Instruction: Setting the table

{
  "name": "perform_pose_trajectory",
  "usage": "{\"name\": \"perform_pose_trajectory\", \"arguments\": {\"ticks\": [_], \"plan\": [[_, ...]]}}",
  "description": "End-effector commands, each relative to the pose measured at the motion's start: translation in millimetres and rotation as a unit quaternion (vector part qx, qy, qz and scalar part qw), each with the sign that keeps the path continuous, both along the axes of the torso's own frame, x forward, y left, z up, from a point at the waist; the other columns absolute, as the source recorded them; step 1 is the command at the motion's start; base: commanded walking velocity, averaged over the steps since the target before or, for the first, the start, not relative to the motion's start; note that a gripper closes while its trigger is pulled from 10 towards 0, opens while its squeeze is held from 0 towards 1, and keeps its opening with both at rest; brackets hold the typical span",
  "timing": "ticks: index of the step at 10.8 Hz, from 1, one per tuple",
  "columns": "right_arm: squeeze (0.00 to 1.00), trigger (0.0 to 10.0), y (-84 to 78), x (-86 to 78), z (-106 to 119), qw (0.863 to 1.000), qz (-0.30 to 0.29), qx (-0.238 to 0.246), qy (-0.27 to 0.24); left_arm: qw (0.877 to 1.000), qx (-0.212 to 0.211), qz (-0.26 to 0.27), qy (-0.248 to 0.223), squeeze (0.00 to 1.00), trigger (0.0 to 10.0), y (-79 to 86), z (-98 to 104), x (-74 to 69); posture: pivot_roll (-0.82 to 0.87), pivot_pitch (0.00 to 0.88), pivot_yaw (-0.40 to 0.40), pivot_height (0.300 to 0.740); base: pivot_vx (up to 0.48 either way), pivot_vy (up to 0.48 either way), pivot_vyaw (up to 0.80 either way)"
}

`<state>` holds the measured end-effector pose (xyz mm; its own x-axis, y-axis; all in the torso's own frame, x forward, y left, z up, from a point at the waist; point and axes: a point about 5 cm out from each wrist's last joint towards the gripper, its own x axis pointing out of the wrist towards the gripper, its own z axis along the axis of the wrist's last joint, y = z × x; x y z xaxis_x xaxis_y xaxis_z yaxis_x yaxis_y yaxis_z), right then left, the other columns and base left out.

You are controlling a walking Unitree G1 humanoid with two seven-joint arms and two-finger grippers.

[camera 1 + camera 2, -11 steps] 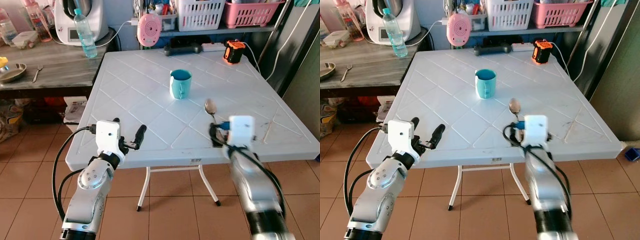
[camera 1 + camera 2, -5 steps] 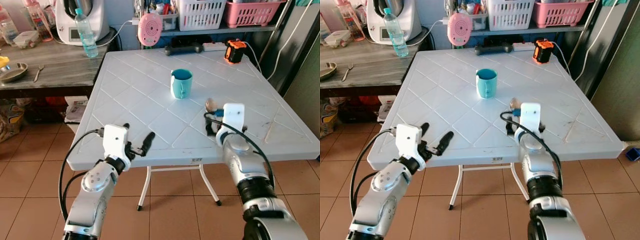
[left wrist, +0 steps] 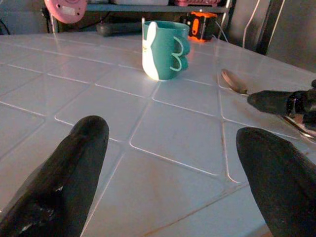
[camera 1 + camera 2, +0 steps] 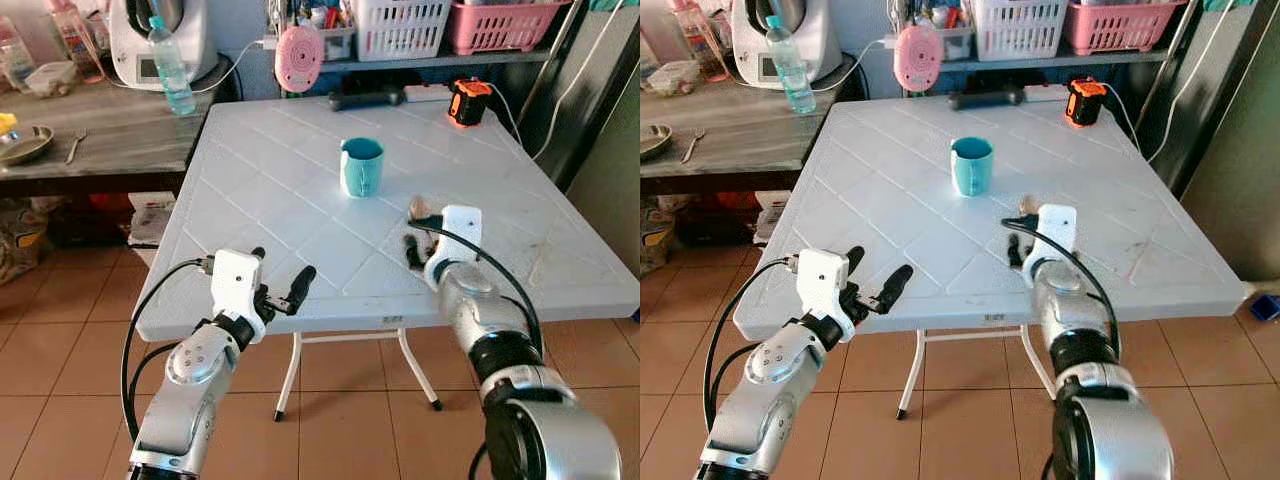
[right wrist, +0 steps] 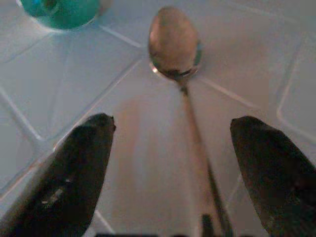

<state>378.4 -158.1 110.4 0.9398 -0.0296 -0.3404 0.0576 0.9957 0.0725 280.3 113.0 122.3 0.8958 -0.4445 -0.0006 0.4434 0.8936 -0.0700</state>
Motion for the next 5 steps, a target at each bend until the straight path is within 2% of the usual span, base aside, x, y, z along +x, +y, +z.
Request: {"name": "perform_pose_trajectory", "arguments": {"ticks": [1, 5], "plan": [[0.0, 0.0, 3.8, 4.6, 6.9, 1.0, 0.009, 0.004, -0.009, 1.0, 0.003, -0.003, 0.001, 0.0, 10.0, 1.2, 0.7, -2.0, 0.03, 0.054, 0.038, 0.74, 0.0, 0.0, 0.0], [0.0, 0.0, -1.3, 7.8, 8.6, 1.0, 0.001, -0.023, -0.006, 1.0, -0.004, -0.013, 0.001, 0.0, 10.0, 0.3, 2.4, -6.7, 0.03, 0.078, 0.037, 0.74, 0.0, 0.0, 0.0]]}}
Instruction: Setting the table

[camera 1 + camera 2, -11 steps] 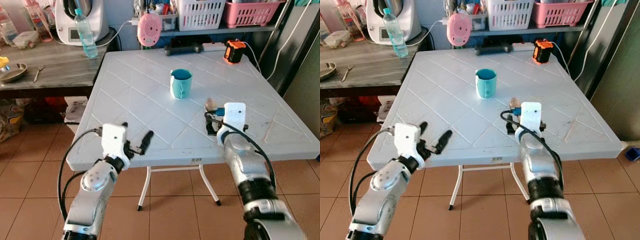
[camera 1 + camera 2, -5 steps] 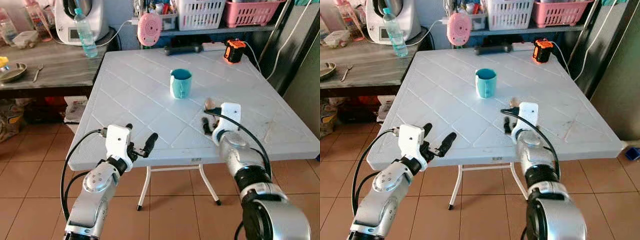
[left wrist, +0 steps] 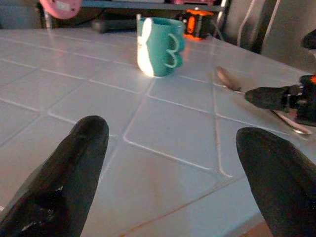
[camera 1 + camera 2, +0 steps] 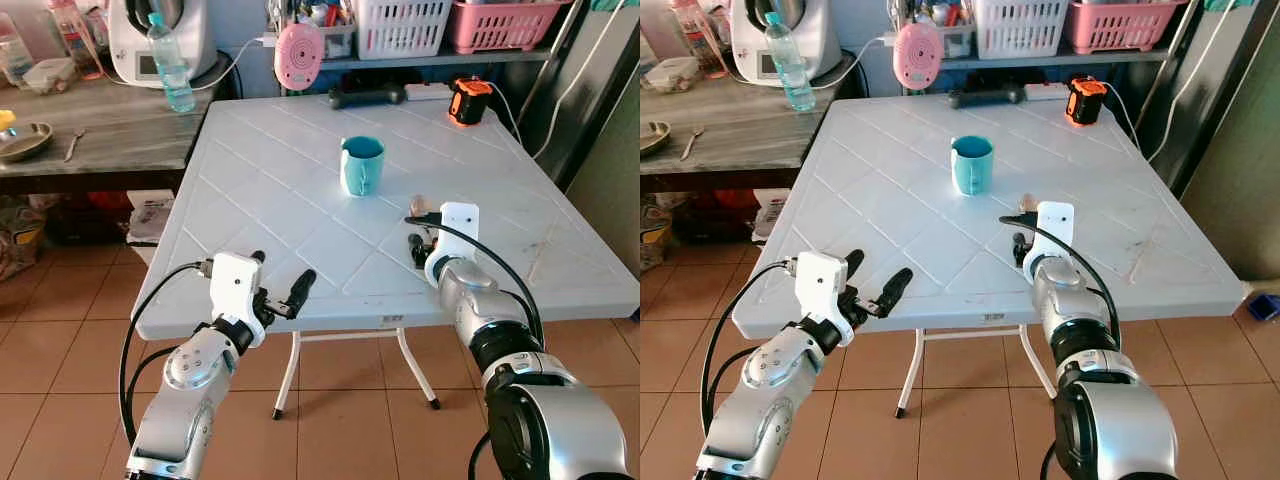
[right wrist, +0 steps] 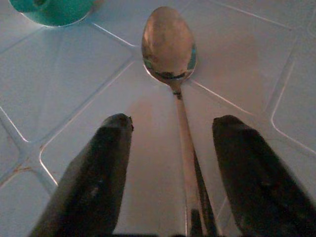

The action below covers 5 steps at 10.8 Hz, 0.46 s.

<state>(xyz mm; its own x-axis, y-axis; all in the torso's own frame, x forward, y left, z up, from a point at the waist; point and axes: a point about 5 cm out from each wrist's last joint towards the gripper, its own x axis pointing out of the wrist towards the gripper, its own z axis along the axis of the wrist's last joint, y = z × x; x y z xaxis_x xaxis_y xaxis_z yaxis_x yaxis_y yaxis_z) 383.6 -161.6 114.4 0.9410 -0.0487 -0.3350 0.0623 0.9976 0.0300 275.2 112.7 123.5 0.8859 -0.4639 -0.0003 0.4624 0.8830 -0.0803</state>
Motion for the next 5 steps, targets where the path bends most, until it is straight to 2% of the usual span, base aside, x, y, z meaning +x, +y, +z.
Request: {"name": "perform_pose_trajectory", "arguments": {"ticks": [1, 2, 3, 5], "plan": [[0.0, 6.9, 1.3, 2.8, 5.8, 1.0, -0.001, -0.01, -0.012, 1.0, 0.002, -0.001, -0.004, 0.0, 10.0, 2.0, 4.3, -0.6, 0.03, 0.082, 0.039, 0.74, 0.0, 0.0, 0.0], [0.0, 10.0, 0.1, 2.5, 6.8, 1.0, -0.009, -0.014, -0.021, 1.0, 0.001, 0.002, -0.008, 0.0, 10.0, 2.7, 6.9, 0.4, 0.03, 0.085, 0.038, 0.74, 0.0, 0.0, 0.0], [1.0, 10.0, -0.3, 1.1, 11.5, 0.998, -0.003, -0.032, -0.055, 1.0, -0.006, 0.008, -0.019, 0.0, 10.0, 3.9, 13.9, 1.6, 0.03, 0.088, 0.035, 0.74, 0.0, 0.0, 0.0], [1.0, 10.0, -6.4, -11.8, 21.7, 0.989, 0.012, -0.074, -0.128, 0.999, -0.013, 0.031, -0.035, 0.0, 10.0, 13.5, 24.2, 0.5, 0.03, 0.089, 0.032, 0.74, 0.0, 0.0, 0.0]]}}
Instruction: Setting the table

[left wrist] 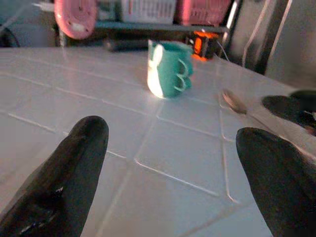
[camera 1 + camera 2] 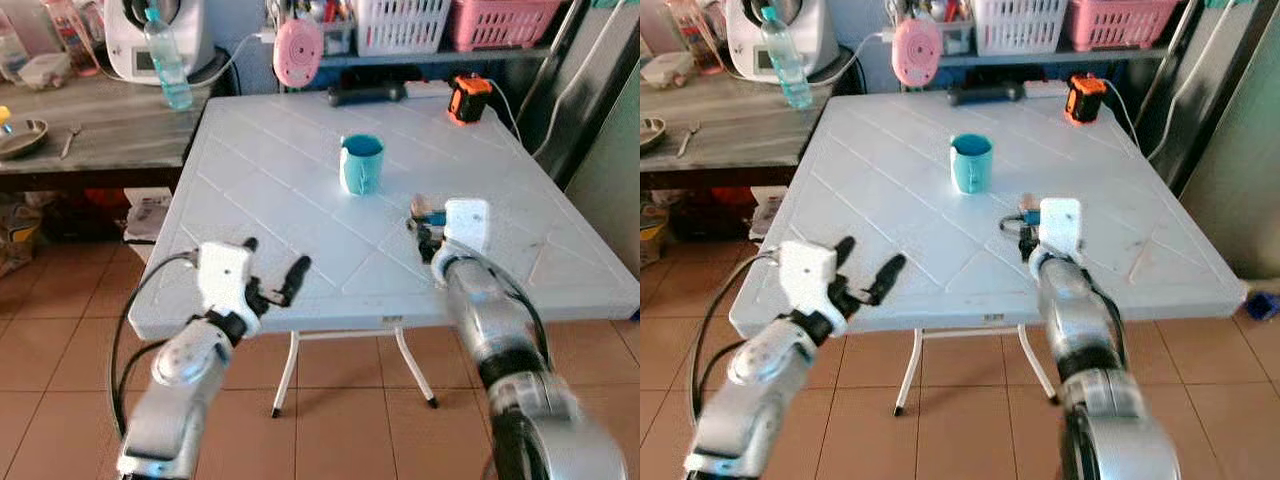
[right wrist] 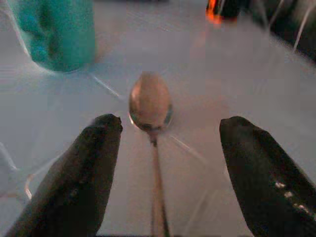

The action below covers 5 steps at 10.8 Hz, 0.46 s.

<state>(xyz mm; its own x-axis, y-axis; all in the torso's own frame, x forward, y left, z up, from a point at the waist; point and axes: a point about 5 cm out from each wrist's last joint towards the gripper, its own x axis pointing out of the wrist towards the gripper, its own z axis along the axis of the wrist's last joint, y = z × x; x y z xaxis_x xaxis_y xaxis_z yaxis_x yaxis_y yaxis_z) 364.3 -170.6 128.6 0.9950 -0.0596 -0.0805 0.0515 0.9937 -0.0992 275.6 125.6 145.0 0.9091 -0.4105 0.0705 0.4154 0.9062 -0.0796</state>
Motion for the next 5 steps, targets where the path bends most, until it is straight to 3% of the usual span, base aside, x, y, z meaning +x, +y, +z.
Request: {"name": "perform_pose_trajectory", "arguments": {"ticks": [1, 2, 3, 5], "plan": [[1.0, 10.0, -1.8, -2.7, 11.3, 0.999, 0.01, -0.014, -0.03, 1.0, 0.004, 0.005, -0.002, 0.0, 10.0, 4.9, 2.7, -1.8, 0.02, 0.089, 0.033, 0.74, 0.0, 0.0, 0.0], [1.0, 10.0, -6.2, -9.3, 12.1, 0.999, 0.009, -0.024, -0.041, 1.0, 0.007, 0.006, -0.001, 0.0, 10.0, 6.6, 1.2, -2.7, 0.02, 0.086, 0.035, 0.74, 0.0, 0.0, 0.0], [1.0, 10.0, -19.1, -26.4, 13.4, 0.997, -0.006, -0.028, -0.066, 1.0, 0.006, -0.003, -0.005, 0.0, 10.0, 4.8, 1.9, -2.5, 0.01, 0.082, 0.037, 0.74, 0.0, 0.0, 0.0], [1.0, 10.0, -36.7, -48.1, 10.3, 0.997, -0.033, -0.033, -0.065, 1.0, -0.001, -0.009, -0.012, 0.0, 10.0, -0.5, 7.0, 1.2, 0.0, 0.073, 0.041, 0.74, 0.0, 0.0, 0.0]]}}
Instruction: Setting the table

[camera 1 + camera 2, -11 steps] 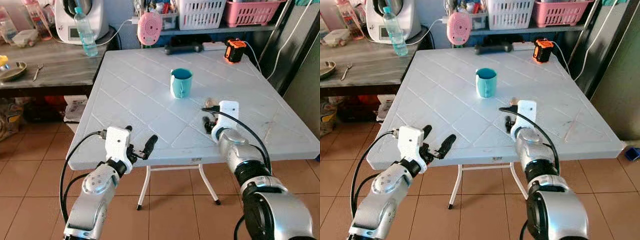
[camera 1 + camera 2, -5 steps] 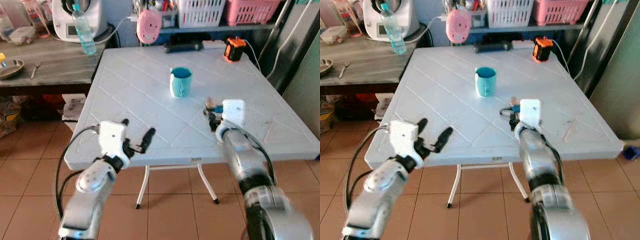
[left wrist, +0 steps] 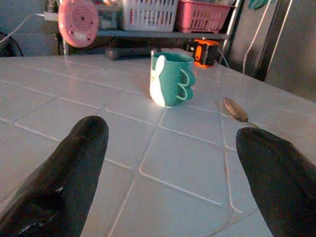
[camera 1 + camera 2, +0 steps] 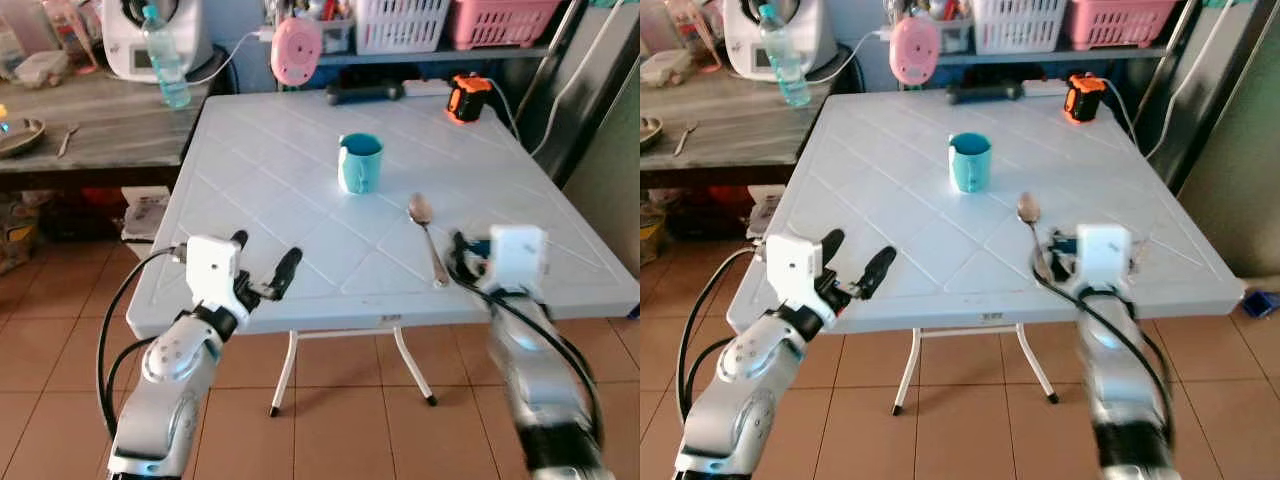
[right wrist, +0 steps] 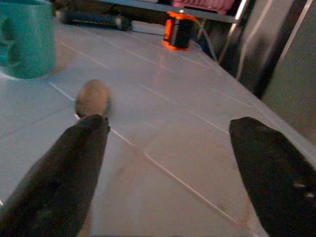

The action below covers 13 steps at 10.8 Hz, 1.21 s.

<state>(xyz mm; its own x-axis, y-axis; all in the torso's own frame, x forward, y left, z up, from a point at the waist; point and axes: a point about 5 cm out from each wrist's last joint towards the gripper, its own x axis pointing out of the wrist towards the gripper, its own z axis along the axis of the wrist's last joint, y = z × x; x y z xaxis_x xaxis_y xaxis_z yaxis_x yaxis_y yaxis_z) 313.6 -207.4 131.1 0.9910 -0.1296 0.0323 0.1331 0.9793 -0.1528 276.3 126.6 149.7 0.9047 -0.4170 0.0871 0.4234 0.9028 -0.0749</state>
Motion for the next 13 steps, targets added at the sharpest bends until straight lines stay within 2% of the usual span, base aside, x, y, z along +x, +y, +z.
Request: {"name": "perform_pose_trajectory", "arguments": {"ticks": [1, 5, 13], "plan": [[1.0, 10.0, -2.3, -2.8, 6.7, 1.0, -0.003, -0.001, -0.008, 1.0, -0.001, -0.01, -0.006, 0.0, 10.0, -1.7, 2.6, 0.1, 0.0, 0.071, 0.041, 0.74, 0.0, 0.0, 0.0], [1.0, 10.0, -3.4, -13.6, 4.6, 1.0, -0.004, -0.006, 0.003, 1.0, -0.003, -0.017, -0.005, 0.0, 10.0, -4.9, 0.0, -1.5, 0.0, 0.067, 0.037, 0.74, 0.0, 0.0, 0.0], [1.0, 10.0, 4.3, -17.1, 7.0, 1.0, 0.008, -0.004, 0.013, 1.0, -0.003, -0.024, -0.005, 0.0, 10.0, -7.5, -2.8, -3.0, -0.01, 0.069, 0.035, 0.74, 0.315, 0.0, 0.0]]}}
